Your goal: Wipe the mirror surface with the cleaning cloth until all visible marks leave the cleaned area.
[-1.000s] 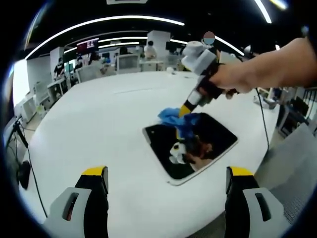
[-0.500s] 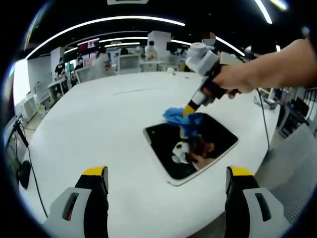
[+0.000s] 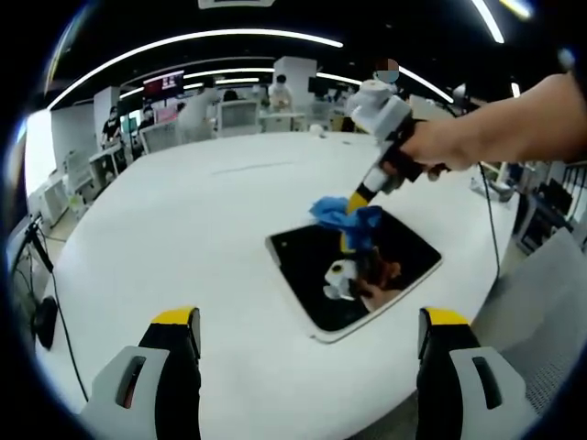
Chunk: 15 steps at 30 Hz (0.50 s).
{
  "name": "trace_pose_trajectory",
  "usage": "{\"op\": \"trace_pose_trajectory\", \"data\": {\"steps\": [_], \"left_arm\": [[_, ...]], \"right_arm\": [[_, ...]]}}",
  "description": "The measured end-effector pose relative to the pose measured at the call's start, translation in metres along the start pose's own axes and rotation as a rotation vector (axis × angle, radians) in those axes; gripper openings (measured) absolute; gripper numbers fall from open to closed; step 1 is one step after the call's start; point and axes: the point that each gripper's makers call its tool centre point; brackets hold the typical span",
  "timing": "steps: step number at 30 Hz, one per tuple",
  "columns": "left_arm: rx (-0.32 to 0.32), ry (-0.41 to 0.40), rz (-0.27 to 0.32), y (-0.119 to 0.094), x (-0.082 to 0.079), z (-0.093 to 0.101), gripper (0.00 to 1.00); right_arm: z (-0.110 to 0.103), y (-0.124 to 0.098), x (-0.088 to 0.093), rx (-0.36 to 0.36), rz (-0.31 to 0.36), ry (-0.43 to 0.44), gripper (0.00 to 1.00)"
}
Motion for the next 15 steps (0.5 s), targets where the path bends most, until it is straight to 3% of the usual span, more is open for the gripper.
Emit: {"op": "trace_pose_trajectory", "data": {"steps": [8,15], "left_arm": [[-0.003,0.0,0.001,-0.0003,-0.0003,-0.0005,0.99],[-0.005,0.004,0.0,-0.0006,-0.0006,-0.0006,0.99]], "right_arm": [[0.0004,-0.0032,0.003,0.01,0.017,0.02,0.0],[-0.0028,-0.0041,0.0074,0.046,0.02,-0.025,0.01]]}}
Point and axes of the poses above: the point that each gripper's makers call its tool centre point, and the gripper's own axes: y roughly forward along the fingers, z roughly to its right, x roughly out of its underside, and after that the axes turned 4 degrees about -y, right-handed
